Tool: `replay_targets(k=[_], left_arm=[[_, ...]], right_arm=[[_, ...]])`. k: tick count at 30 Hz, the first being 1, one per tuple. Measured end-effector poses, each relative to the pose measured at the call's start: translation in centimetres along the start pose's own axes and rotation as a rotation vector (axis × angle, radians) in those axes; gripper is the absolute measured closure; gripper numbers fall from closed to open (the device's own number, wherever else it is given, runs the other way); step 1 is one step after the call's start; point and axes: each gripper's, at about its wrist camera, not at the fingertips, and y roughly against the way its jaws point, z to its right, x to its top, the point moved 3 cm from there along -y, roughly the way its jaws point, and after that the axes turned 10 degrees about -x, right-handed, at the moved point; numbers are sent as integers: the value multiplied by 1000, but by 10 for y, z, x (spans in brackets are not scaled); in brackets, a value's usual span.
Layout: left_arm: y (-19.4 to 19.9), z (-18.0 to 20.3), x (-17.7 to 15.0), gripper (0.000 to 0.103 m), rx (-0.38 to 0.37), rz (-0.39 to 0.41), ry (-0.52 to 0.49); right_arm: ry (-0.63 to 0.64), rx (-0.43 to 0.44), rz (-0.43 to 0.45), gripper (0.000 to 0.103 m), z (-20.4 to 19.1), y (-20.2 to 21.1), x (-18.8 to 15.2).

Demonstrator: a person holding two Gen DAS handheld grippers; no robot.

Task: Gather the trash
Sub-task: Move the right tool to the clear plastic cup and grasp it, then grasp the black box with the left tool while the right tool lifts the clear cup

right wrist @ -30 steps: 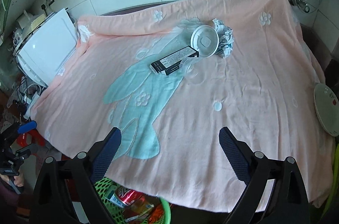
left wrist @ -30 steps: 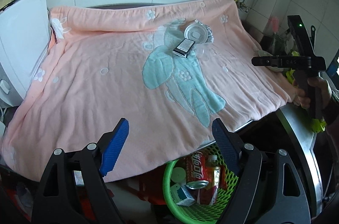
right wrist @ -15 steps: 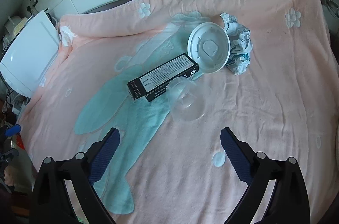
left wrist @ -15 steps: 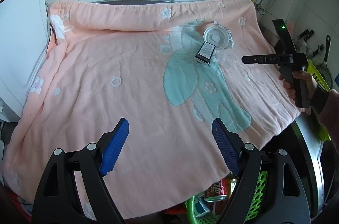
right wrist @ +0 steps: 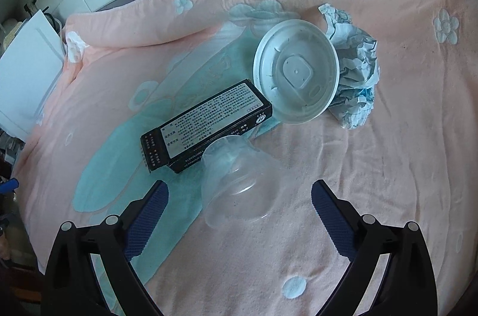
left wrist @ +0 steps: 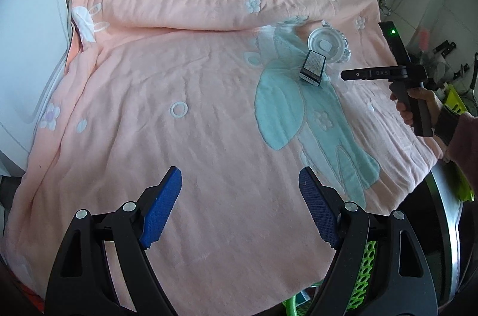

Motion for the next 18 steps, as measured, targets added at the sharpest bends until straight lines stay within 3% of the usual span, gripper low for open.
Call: replay_targets(k=[10, 14, 18], left_arm=[[-12, -5, 10, 23, -3, -16, -1], [-16, -2, 16, 23, -12, -16, 5], [-21, 4, 25, 23, -19, -15, -7]], right_arm=[[9, 13, 1, 11, -6, -17, 5], [24, 15, -3, 37, -12, -18, 3], [56, -13, 5, 42, -21, -12, -3]])
